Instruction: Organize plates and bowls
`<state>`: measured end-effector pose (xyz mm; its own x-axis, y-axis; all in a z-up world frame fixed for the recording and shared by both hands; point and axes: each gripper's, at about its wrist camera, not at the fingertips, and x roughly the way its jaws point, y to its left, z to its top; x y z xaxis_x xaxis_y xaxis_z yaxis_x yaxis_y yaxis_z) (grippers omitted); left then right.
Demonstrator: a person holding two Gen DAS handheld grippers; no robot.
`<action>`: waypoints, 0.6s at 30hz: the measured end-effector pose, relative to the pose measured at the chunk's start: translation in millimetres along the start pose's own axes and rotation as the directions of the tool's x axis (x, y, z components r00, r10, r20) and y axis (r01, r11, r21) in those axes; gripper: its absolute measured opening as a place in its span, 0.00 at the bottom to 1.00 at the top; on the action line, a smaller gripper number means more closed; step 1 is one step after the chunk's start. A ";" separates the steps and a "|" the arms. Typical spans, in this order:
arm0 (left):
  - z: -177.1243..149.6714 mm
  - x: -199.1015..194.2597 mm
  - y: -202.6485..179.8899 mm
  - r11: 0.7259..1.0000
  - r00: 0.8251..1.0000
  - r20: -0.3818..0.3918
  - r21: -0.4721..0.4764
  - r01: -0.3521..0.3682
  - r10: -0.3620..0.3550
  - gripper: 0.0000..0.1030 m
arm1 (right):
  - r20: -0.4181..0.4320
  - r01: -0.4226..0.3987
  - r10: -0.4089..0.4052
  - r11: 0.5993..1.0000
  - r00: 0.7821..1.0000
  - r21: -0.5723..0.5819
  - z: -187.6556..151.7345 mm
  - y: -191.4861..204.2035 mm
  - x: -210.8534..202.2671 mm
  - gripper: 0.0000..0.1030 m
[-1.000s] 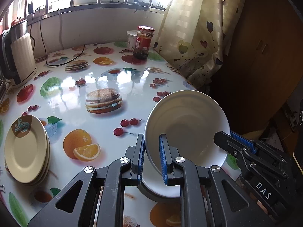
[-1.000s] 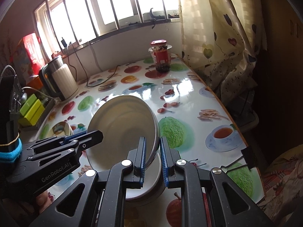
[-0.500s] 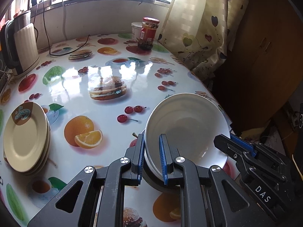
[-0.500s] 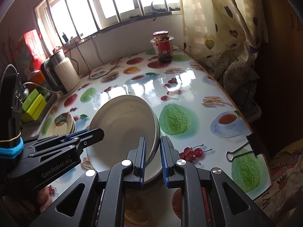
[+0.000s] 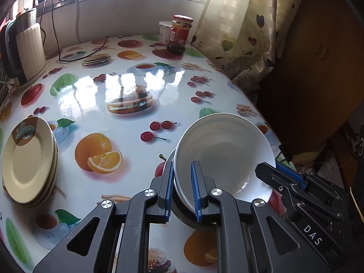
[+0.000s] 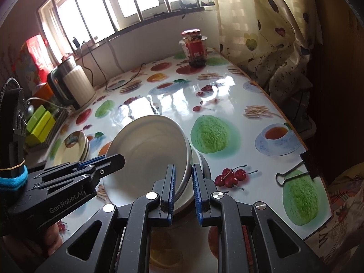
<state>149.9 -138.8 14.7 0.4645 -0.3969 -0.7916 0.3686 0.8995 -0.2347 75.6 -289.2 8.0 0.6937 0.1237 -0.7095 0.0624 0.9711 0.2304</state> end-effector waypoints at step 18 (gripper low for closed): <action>0.4 4.8 -1.6 1.000 1.000 -0.002 -0.001 0.007 -0.007 0.15 | -0.024 0.016 -0.016 1.000 1.000 0.012 -3.3 -4.6 10.8 0.18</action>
<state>151.9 -142.2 11.5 0.4599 -0.4031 -0.7912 0.3711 0.8967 -0.2412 80.4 -291.7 -2.9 0.6755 0.1129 -0.7287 0.0825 0.9704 0.2268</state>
